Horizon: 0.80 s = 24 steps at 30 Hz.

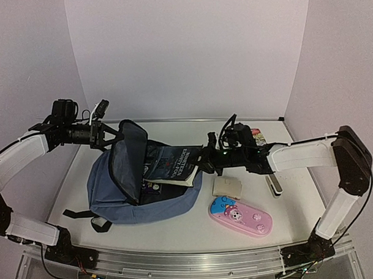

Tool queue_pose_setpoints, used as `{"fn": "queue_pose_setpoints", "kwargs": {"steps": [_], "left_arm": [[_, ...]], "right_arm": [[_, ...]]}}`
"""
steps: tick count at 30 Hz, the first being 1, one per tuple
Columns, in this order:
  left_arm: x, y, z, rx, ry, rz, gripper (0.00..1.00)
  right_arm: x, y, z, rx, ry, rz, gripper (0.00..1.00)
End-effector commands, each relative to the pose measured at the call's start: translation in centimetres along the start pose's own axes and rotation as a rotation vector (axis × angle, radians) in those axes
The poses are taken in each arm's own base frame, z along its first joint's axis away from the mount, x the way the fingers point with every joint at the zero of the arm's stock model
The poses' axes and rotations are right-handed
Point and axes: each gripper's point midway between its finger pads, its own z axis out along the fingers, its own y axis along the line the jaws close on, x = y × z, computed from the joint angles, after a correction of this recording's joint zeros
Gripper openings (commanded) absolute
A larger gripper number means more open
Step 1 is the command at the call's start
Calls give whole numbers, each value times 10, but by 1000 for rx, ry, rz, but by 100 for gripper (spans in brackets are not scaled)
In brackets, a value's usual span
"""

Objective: Pack the student bag
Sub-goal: Place the book in the student bag.

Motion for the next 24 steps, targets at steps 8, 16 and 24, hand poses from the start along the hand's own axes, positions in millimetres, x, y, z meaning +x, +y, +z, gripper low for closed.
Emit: {"fn": "queue_pose_setpoints", "kwargs": {"steps": [8, 16, 24], "left_arm": [[-9, -23, -8, 58, -33, 100, 0], [-9, -23, -6, 78, -28, 90, 0], [-8, -20, -3, 98, -21, 68, 0]], "right_arm": [[-8, 11, 60, 39, -11, -119, 0], [-9, -22, 96, 294, -10, -269, 0], [5, -15, 136, 272, 31, -324, 0]]}}
